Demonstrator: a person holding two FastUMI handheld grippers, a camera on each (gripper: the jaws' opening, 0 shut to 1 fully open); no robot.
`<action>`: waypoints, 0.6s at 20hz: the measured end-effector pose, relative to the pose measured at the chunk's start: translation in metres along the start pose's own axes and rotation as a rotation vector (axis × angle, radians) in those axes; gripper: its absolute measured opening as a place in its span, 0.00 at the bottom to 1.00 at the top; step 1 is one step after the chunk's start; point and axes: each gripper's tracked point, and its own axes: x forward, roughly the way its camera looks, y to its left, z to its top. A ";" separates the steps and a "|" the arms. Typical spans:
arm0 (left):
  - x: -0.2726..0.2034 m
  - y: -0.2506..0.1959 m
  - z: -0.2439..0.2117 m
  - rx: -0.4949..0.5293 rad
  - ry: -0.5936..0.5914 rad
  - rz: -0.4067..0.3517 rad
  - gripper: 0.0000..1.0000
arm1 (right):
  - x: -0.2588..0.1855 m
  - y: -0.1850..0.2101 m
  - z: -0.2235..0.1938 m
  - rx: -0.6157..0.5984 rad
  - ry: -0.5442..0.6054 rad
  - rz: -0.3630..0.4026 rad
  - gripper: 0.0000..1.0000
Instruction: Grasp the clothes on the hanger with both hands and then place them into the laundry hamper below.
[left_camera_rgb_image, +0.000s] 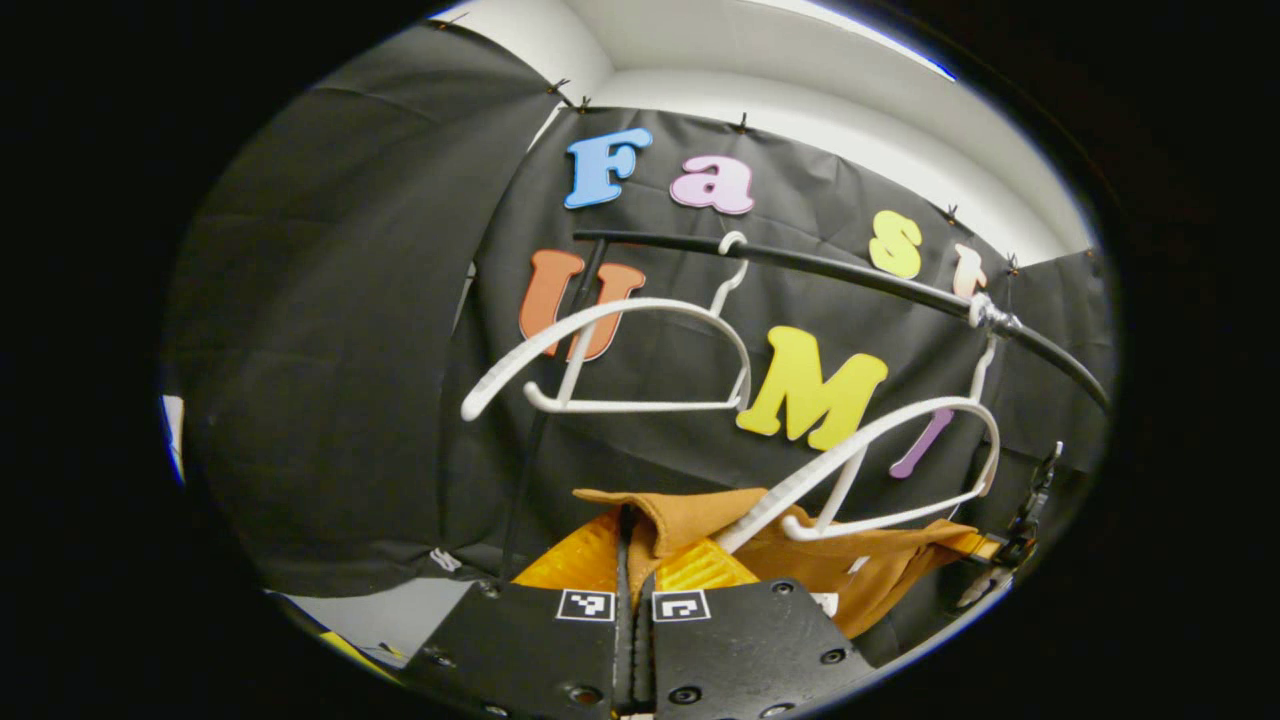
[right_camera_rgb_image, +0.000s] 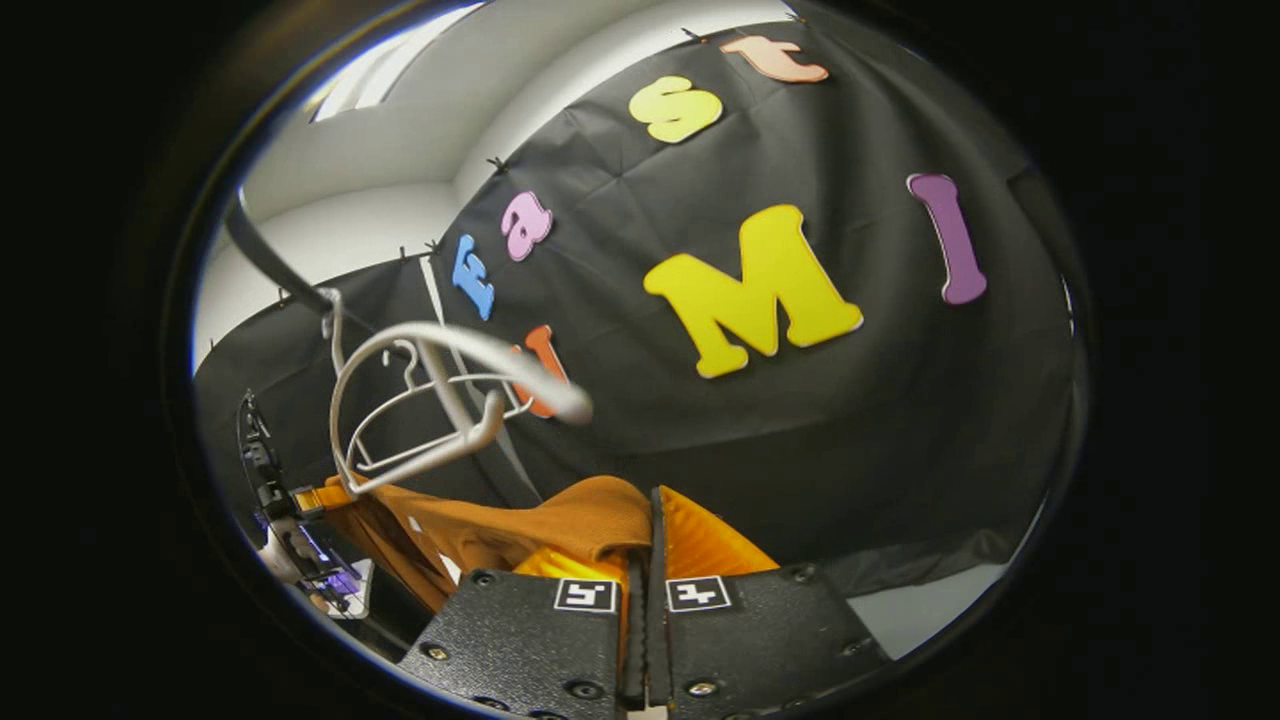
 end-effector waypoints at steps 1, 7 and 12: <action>-0.001 0.005 -0.011 0.021 0.021 0.014 0.00 | -0.002 0.002 -0.007 0.002 0.011 -0.002 0.06; -0.033 -0.001 -0.032 0.083 0.079 -0.021 0.05 | -0.028 0.031 -0.022 0.043 0.014 -0.033 0.06; -0.056 -0.043 -0.013 0.101 0.049 -0.142 0.00 | -0.048 0.110 -0.014 0.115 -0.008 0.063 0.06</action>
